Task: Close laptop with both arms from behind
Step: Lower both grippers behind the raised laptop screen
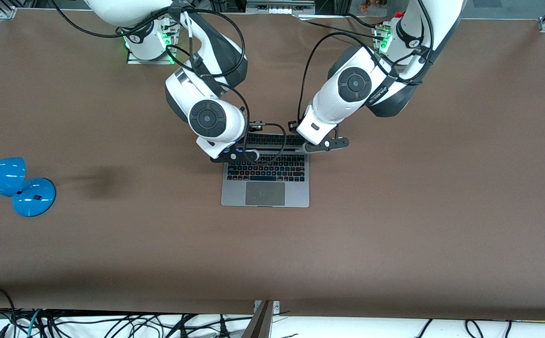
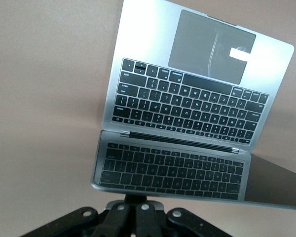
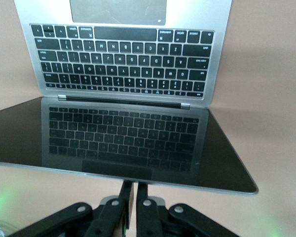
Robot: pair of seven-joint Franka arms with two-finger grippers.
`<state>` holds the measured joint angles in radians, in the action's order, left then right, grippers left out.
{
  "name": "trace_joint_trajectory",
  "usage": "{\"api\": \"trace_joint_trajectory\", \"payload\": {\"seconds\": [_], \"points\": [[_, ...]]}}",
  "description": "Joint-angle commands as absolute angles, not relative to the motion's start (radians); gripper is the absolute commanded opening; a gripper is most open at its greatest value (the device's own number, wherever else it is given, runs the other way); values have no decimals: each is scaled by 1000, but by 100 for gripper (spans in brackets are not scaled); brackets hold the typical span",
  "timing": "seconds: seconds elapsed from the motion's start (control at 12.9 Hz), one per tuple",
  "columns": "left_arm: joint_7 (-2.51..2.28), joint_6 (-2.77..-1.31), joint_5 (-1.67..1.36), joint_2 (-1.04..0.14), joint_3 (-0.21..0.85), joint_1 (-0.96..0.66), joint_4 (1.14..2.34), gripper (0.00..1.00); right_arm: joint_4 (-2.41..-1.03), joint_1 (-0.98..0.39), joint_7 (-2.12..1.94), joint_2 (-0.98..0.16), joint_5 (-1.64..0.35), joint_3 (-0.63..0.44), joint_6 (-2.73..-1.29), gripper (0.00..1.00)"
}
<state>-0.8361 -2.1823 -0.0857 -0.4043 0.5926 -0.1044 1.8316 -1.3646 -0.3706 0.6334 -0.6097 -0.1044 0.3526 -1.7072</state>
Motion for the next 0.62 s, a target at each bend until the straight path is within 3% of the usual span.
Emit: {"api": "trace_joint_trajectory", "payload": {"seconds": [0.0,0.54], "points": [[-841,-2180,-29,-456,589,-106,1787,0,-1353,-368,646,-620,-101,345,-1721,9],[-841,-2180,-26,-505,568,-112,1723,0,-1350,-367,638,-632,-97,325,-1796,9]]}}
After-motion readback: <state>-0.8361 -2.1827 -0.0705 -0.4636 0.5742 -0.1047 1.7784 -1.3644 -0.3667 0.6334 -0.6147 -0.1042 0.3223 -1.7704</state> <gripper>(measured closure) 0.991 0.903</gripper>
